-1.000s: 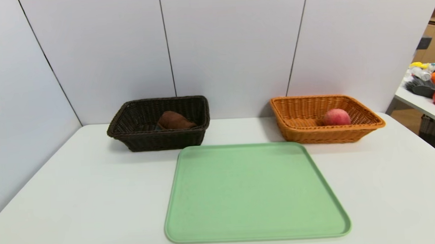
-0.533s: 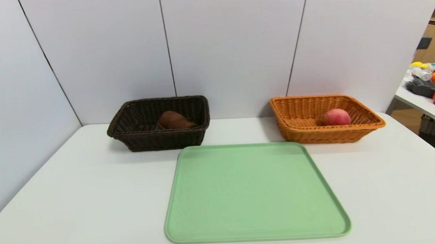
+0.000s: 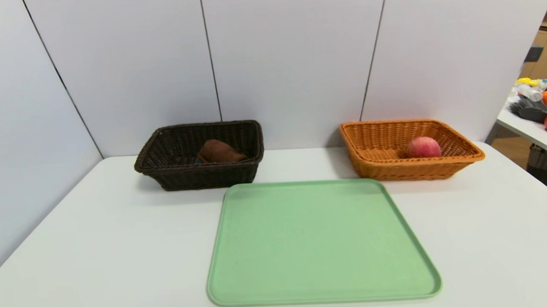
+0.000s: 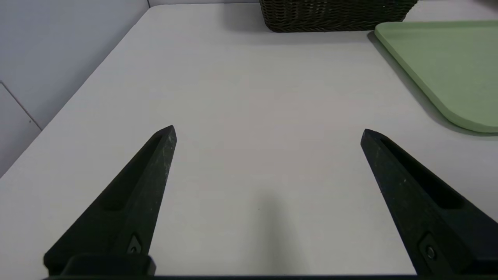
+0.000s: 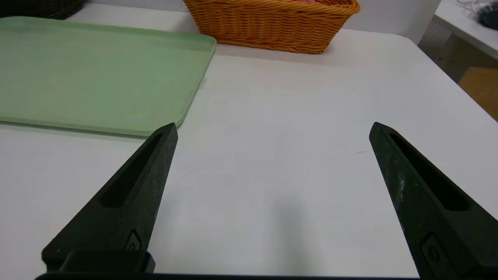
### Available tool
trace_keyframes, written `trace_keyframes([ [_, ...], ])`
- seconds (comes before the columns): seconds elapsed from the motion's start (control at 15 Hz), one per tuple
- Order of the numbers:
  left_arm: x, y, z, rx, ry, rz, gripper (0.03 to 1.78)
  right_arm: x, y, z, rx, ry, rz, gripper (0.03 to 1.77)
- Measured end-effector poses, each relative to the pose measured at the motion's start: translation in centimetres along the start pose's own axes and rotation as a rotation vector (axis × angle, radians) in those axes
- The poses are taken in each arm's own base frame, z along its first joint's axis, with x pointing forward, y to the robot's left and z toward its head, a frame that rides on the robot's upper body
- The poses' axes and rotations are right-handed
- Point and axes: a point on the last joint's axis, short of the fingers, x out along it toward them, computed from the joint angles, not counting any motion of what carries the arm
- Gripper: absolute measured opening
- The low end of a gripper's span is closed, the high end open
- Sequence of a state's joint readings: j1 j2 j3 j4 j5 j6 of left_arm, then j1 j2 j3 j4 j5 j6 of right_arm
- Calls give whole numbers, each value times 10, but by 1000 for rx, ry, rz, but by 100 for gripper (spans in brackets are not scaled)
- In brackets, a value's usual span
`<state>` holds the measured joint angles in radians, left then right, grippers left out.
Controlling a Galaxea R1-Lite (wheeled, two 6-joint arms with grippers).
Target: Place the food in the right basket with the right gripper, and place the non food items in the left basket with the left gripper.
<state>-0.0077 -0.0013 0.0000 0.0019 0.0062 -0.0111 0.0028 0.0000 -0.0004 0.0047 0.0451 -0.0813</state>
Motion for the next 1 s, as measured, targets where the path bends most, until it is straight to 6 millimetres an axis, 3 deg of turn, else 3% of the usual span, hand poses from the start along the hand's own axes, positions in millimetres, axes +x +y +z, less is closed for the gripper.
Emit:
trace_keyframes([
  [1.0,0,0,0,-2,-1,1,169,0,-1,0,79,0,-38,170],
])
